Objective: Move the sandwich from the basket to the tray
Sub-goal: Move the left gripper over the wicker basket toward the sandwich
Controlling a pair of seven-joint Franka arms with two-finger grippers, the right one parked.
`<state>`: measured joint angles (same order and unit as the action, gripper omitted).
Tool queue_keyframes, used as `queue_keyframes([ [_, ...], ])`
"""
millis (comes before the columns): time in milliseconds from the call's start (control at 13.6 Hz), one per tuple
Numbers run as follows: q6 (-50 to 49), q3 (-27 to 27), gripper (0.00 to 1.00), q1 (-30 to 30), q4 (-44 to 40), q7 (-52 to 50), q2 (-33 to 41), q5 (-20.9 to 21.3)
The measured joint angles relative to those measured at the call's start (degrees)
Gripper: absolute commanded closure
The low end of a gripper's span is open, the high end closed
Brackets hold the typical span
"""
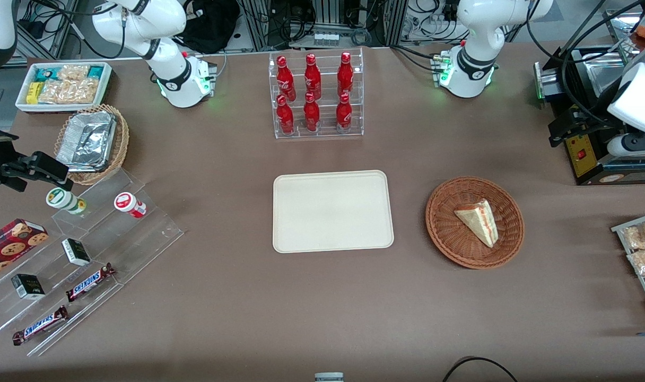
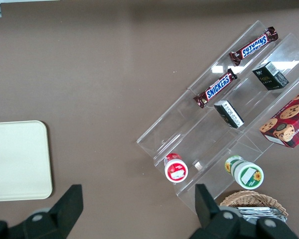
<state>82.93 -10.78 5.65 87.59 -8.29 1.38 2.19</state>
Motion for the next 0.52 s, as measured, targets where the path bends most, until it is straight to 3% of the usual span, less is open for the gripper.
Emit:
queue_keyframes([
  [516, -0.7, 0.0, 0.0, 0.0, 3.0, -0.8, -0.4, 0.0],
])
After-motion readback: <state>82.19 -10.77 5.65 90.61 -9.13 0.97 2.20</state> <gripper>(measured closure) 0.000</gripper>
